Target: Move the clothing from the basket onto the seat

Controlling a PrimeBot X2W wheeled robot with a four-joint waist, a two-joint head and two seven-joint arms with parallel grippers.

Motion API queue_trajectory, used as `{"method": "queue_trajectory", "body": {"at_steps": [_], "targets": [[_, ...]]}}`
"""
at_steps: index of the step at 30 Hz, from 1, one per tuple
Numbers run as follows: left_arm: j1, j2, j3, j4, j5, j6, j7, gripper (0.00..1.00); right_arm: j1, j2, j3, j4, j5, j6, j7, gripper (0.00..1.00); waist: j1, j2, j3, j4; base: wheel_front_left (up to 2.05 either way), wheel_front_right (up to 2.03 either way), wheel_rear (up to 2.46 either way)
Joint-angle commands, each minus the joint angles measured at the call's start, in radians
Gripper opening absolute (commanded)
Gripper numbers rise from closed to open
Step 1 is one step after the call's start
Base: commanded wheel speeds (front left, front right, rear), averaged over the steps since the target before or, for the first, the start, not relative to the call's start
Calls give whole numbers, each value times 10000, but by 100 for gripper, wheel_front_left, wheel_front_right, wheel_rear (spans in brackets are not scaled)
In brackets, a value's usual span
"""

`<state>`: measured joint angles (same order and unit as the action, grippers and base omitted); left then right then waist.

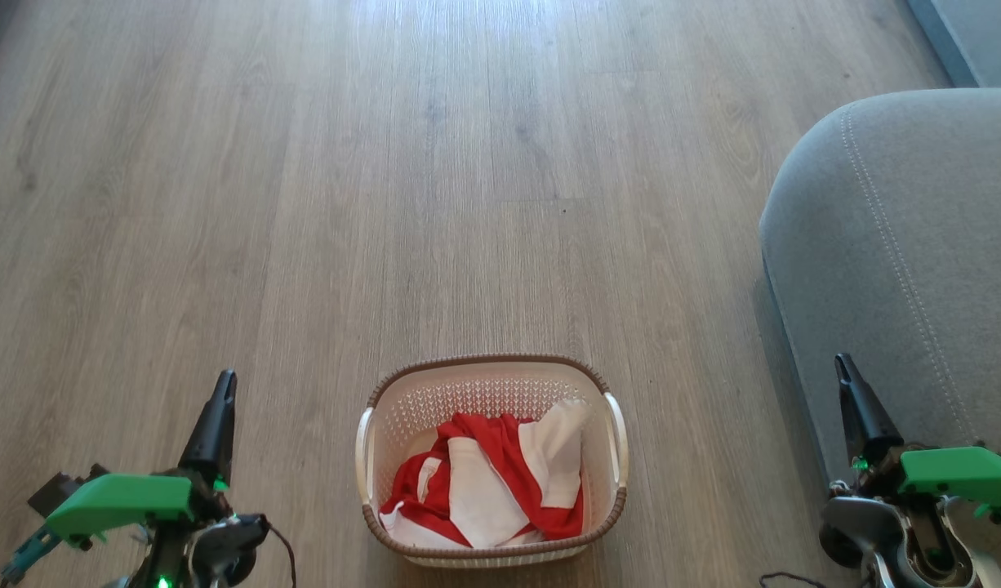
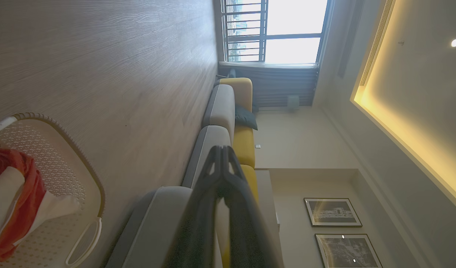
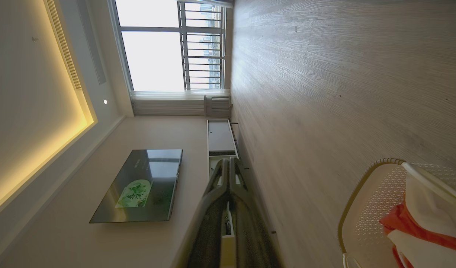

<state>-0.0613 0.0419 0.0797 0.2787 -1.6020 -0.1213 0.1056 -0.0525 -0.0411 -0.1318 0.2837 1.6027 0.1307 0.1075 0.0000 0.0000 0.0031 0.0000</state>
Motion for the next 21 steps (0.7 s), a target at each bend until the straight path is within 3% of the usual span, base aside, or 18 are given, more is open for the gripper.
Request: {"method": "queue_trajectory", "body": {"at_steps": [1, 21], "targets": [[-466, 83, 337, -338, -70, -94, 74, 0, -554, -91, 184, -389, 62, 0, 54, 0, 0, 0, 0, 0, 0, 0, 0], [-466, 83, 337, -338, -70, -94, 74, 0, -554, -91, 184, -389, 62, 0, 54, 0, 0, 0, 0, 0, 0, 0, 0]]}}
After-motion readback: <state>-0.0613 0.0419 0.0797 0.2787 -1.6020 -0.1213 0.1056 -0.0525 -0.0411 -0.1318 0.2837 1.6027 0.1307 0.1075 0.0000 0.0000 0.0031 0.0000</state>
